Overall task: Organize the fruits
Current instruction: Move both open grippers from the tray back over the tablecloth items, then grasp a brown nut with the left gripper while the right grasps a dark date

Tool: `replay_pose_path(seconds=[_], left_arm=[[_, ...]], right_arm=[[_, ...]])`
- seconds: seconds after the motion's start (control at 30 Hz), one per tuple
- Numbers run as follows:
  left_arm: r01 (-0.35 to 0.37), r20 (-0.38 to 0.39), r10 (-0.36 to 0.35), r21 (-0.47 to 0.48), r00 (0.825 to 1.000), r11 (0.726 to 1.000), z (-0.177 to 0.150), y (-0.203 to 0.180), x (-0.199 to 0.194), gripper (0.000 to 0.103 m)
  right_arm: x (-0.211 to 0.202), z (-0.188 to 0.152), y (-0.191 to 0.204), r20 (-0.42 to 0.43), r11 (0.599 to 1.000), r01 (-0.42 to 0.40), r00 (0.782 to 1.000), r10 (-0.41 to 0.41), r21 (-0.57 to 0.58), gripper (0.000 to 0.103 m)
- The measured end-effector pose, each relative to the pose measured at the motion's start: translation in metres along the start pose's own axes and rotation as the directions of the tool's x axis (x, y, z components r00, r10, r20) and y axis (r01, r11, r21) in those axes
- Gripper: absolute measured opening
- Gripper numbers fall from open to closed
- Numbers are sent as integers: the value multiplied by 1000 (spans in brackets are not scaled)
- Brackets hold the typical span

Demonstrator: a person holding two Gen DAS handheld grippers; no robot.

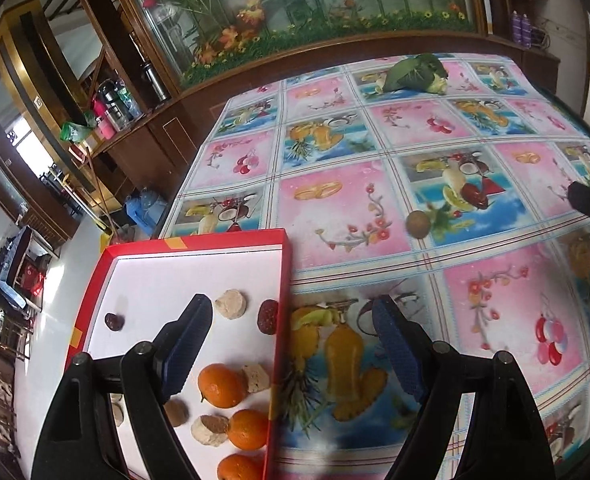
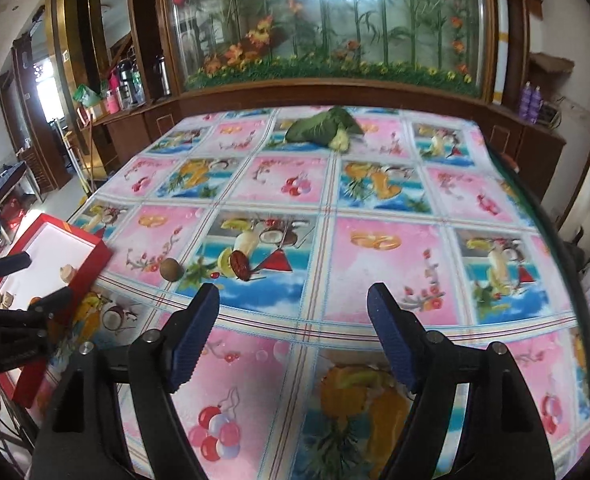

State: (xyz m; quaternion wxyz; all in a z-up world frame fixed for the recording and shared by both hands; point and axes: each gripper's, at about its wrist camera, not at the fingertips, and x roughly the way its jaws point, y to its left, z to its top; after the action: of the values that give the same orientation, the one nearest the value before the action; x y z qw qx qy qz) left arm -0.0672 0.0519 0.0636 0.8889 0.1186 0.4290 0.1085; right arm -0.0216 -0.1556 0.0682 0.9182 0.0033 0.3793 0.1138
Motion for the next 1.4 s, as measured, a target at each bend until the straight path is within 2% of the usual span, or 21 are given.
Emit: replay_pose_path(seconds=[0.1,0.23,0.4,0.63,0.87,1.03,1.23,1.27,1.4], left_arm=[[-1,1,1,-3,1000,1000,4,5,3,82],[21,3,-21,15,1000,1000,14,1,9,82],[49,1,-49,32,999,998,23,-9,18,82],[66,-20,-66,34,998,997,29,-16,29,82],[113,-51,-111,27,992,993,36,-30,38,82],[159,-67,-157,15,985,987,44,-46,48,82],[233,-86,-236,-44,968,971,47,-54,67,81],[239,-89,-243,-50,966,970,47,-54,69,79],[281,-98,-286,-61,953,958,47,-56,77,52]], right_arm=[[25,1,2,-41,1000,30,999,-30,-8,75],[50,5,13,-92,999,8,996,-11,-33,67],[70,15,34,-106,997,-11,994,3,-78,64],[104,18,44,-184,993,5,983,-26,-115,44],[102,18,34,-167,995,2,986,-18,-97,17],[98,20,13,-177,1000,-4,984,2,-10,17],[90,24,5,-154,999,-34,987,35,9,17],[90,24,4,-151,999,-37,988,38,7,17],[86,26,1,-143,998,-53,988,55,15,17]])
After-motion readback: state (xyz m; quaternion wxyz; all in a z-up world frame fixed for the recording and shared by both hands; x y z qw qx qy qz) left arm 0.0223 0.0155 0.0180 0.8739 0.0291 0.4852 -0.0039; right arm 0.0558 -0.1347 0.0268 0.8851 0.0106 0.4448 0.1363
